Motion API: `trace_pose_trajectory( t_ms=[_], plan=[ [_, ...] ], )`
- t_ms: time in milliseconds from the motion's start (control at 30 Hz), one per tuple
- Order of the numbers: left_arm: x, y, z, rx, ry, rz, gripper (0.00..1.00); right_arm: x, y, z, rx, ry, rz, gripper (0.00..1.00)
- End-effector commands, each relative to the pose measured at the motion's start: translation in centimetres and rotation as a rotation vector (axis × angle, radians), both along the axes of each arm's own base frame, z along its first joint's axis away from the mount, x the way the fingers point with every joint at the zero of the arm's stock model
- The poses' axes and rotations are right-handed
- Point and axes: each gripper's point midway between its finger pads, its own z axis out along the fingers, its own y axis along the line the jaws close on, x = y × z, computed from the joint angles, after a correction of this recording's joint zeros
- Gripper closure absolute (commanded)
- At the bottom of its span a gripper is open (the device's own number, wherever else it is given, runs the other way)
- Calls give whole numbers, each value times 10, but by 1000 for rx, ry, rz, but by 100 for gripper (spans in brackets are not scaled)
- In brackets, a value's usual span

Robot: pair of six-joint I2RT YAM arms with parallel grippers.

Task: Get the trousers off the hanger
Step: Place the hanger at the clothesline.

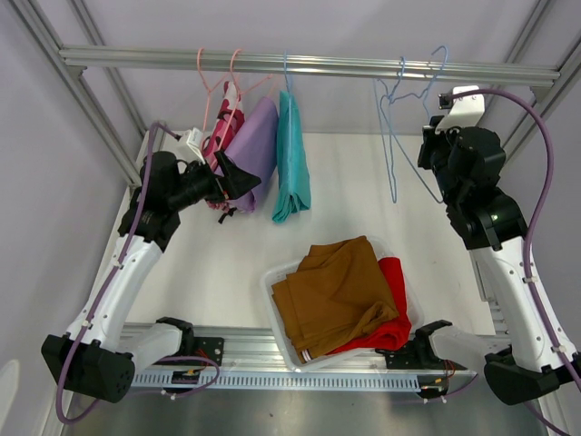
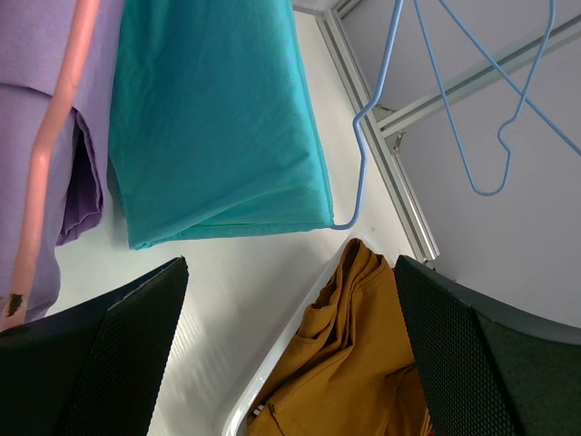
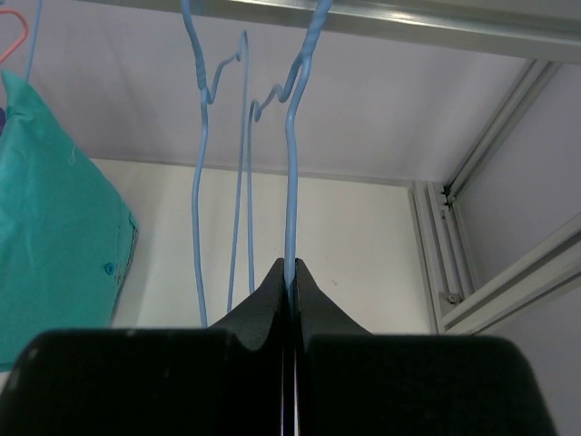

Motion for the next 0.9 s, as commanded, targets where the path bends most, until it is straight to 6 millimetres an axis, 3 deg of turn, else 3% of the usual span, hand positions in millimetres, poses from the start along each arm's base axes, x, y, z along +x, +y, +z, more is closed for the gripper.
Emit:
trace_pose_trajectory(
  t_ms=[0, 633, 800, 833, 867],
  plan=[
    [0, -1, 7, -26, -19, -12, 1, 2, -1, 33, 7, -94, -1, 100],
    [1, 0, 7, -25, -20, -11, 1, 32, 8, -51, 19, 76, -35, 100],
    [1, -1, 5, -26, -14, -15, 1, 24, 8, -69, 50, 93, -30, 82],
    [2, 0, 6, -24, -17, -11, 1, 23, 8, -73, 53, 100, -31, 74],
    [1, -1, 6, -24, -16, -11, 0, 22, 8, -78, 67, 110, -34, 58]
  ],
)
